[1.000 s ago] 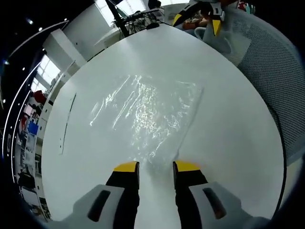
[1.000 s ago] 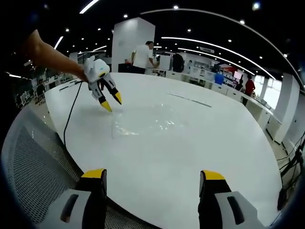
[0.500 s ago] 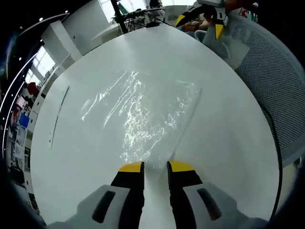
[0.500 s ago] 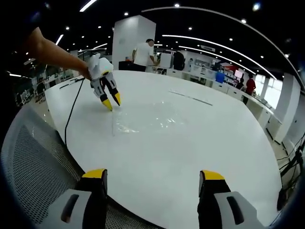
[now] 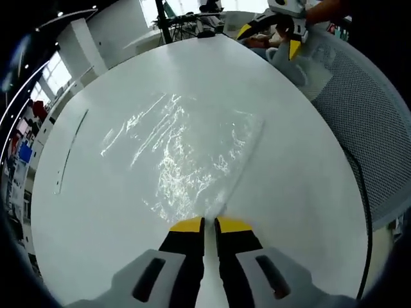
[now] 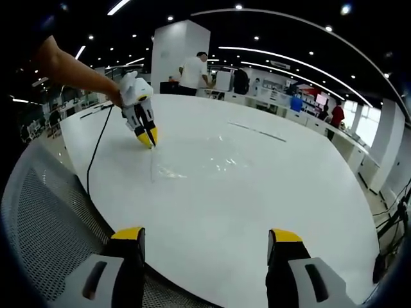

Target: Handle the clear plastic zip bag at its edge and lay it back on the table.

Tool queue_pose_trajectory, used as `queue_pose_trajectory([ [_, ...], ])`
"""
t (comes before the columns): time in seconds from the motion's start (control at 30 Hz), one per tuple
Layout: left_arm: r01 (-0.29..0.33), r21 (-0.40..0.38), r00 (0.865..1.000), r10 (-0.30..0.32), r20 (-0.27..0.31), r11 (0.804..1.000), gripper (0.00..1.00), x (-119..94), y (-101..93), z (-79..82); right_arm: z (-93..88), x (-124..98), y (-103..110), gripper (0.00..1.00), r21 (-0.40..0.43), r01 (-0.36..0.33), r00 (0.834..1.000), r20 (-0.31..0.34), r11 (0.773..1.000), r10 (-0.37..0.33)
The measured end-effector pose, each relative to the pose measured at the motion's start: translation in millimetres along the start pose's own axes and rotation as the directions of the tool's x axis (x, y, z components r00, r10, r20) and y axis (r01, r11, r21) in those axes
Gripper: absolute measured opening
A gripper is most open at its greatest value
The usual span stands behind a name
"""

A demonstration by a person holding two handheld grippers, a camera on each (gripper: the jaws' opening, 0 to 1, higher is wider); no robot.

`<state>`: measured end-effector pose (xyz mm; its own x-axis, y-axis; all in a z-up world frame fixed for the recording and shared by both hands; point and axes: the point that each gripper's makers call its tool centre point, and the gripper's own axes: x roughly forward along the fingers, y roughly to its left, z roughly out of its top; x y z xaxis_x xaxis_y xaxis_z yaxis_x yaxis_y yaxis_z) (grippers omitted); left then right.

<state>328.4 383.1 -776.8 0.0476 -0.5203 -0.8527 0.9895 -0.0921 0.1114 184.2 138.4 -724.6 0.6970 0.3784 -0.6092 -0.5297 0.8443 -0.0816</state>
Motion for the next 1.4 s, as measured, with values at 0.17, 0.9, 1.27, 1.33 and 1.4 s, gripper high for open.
queue_pose_trajectory([
  [0.17, 0.004, -0.006, 1.0, -0.004, 0.002, 1.0, 0.03, -0.1, -0.8, -1.1, -0.3, -0.2, 1.0, 0.76, -0.001, -0.002, 1.0, -0.005, 1.0, 0.002],
  [0.9, -0.008, -0.028, 1.0, 0.007, -0.016, 1.0, 0.0, -3.0, -7.1, 1.6, -0.2, -0.7, 2.5, 0.76, -0.004, -0.002, 1.0, -0.015, 1.0, 0.002],
  [1.27, -0.028, -0.008, 0.999, 0.028, -0.017, 1.0, 0.0, -5.2, -14.3, 5.8, -0.5, -0.3, 2.5, 0.78, -0.009, -0.006, 1.0, -0.014, 1.0, 0.006],
  [1.33, -0.034, -0.014, 0.999, 0.034, -0.015, 0.999, 0.0, -5.8, -15.3, 6.2, 0.6, -0.2, 2.7, 0.78, -0.009, -0.007, 1.0, -0.008, 1.0, 0.007],
  [1.4, -0.045, -0.02, 0.999, 0.044, -0.01, 0.999, 0.0, -6.9, -14.6, 6.8, 1.2, -0.3, 2.4, 0.79, -0.007, -0.005, 1.0, -0.004, 1.0, 0.005],
])
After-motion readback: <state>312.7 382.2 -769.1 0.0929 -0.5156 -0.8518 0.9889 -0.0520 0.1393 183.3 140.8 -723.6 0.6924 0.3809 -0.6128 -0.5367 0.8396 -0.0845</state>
